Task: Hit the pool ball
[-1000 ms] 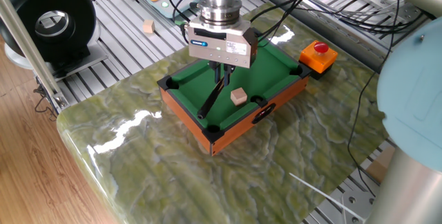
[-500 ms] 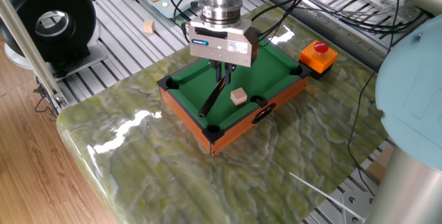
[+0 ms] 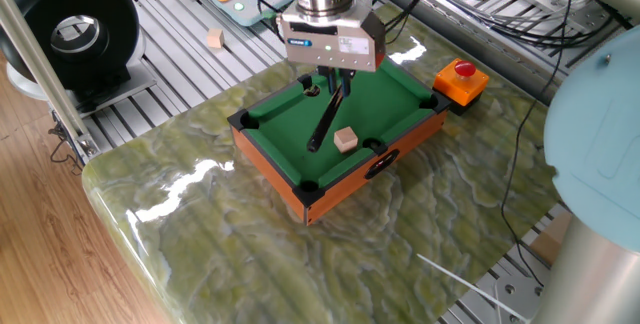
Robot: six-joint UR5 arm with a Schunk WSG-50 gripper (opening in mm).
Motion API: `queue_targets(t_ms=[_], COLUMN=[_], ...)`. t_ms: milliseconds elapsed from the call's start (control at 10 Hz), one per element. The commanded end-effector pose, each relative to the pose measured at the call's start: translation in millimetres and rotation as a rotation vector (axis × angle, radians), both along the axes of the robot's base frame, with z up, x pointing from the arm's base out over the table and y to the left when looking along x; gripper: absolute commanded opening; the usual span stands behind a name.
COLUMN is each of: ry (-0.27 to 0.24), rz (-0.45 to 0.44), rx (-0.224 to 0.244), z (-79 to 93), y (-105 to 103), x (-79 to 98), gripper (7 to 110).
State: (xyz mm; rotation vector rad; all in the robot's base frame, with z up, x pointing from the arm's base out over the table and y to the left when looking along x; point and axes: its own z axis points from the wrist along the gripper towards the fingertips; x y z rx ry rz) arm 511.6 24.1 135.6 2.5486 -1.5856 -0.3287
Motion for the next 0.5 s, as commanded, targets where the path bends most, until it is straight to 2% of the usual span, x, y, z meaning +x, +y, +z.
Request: queue_targets(t_ms=[0,200,400], ry=[0.016,0.035,0.065], rz=[-0.038,-0.102,-0.199], rx=[0.036,0.087,0.101], z=[4.0,-9.6,-19.1], y=[10.3,22.3,29.8], x=[-3.4,-11.5,-15.6], gripper=[7,7,7])
